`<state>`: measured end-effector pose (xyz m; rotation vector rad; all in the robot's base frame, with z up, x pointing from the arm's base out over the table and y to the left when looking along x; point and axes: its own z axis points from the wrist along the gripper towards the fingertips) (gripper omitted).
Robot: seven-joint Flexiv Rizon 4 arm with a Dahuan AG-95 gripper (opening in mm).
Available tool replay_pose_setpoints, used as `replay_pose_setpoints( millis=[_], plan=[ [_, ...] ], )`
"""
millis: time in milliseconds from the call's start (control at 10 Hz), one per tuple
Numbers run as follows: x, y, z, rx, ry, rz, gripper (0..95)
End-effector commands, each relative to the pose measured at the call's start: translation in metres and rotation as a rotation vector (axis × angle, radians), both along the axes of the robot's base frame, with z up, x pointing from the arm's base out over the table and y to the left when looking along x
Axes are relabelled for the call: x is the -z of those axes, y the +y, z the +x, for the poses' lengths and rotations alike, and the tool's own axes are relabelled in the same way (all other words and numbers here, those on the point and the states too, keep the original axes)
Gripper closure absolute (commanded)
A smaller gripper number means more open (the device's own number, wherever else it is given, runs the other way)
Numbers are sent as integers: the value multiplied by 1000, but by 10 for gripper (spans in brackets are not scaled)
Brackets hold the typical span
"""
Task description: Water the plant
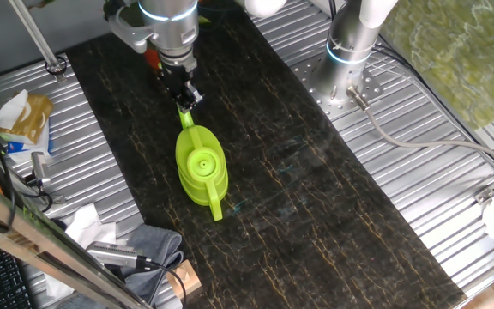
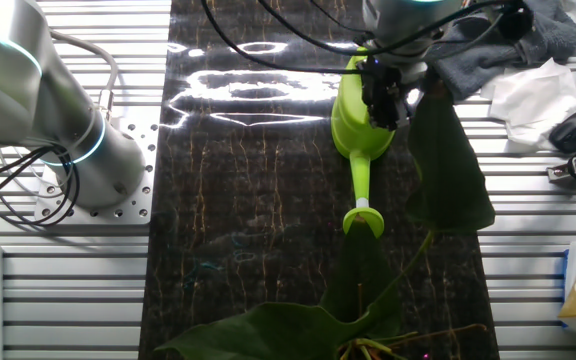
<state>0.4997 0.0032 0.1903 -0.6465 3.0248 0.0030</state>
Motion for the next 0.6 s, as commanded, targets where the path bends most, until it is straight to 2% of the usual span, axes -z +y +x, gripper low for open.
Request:
replay_pose_setpoints(
  millis=[100,300,600],
  plan=[
    [-7,2,2,-123,-4,-35,950],
    [-13,4,4,-117,-9,-29,950],
    [-22,11,14,-86,-16,-18,950]
  ],
)
